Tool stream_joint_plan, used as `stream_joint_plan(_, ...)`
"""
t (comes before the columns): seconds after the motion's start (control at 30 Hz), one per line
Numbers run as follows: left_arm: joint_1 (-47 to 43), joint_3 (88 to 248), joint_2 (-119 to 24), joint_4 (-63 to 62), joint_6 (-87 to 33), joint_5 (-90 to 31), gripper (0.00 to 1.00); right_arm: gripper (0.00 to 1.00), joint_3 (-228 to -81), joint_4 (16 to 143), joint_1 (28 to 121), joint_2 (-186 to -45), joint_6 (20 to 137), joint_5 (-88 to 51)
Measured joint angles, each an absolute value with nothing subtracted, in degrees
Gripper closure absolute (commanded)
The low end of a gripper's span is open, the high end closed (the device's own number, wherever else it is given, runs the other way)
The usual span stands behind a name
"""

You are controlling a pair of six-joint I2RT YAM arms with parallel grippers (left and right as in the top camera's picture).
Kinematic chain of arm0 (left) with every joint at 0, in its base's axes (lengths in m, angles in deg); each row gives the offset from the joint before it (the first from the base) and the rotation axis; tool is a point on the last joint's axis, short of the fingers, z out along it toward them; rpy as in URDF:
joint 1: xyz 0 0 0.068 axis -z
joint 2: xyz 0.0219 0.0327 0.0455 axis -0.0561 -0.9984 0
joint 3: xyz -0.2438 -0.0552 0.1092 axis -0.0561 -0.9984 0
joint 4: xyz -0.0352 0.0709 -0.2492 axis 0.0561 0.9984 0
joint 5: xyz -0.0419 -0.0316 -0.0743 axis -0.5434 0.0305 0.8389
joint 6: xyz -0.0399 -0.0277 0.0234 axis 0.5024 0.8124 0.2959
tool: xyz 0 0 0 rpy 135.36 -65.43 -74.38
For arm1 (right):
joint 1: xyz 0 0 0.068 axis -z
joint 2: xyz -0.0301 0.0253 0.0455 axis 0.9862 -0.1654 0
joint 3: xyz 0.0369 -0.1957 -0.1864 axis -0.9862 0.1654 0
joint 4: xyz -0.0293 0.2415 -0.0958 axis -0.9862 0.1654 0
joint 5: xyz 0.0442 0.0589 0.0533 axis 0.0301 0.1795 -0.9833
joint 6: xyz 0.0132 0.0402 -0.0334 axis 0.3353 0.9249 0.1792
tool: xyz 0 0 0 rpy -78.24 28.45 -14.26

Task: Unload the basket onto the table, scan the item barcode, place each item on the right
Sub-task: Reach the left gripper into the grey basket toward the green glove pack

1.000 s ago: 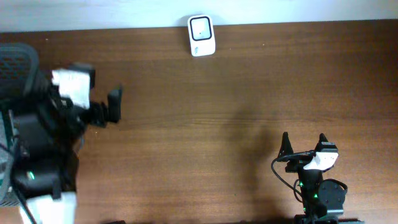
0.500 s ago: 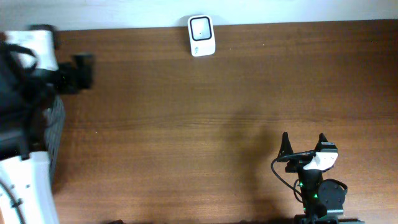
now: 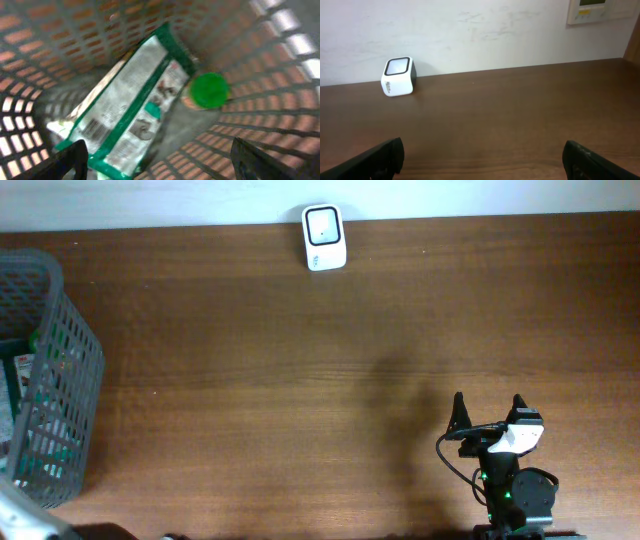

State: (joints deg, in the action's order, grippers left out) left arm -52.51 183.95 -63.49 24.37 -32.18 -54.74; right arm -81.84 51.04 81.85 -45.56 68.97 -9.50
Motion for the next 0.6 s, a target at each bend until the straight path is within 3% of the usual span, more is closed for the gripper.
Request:
stream_joint_plan(0.13,-57.8,181.1,-67.4,22.8,-33.7,-55.6,0.0,0.02,-81.8,51.0,81.8,-45.6,69.0,-9.5)
stream_joint_plan(0.3,-62.0,169.1,-68.9,9.9,-44.8,-53.3,0.01,0.02,-81.8,51.0,81.8,-45.6,68.9,-9.5)
stream_joint_plan(0.6,-62.1,168.0,-81.9,1.3,-53.3,-51.1,0.01,0.02,-81.8,51.0,81.8,-45.6,68.9,-9.5)
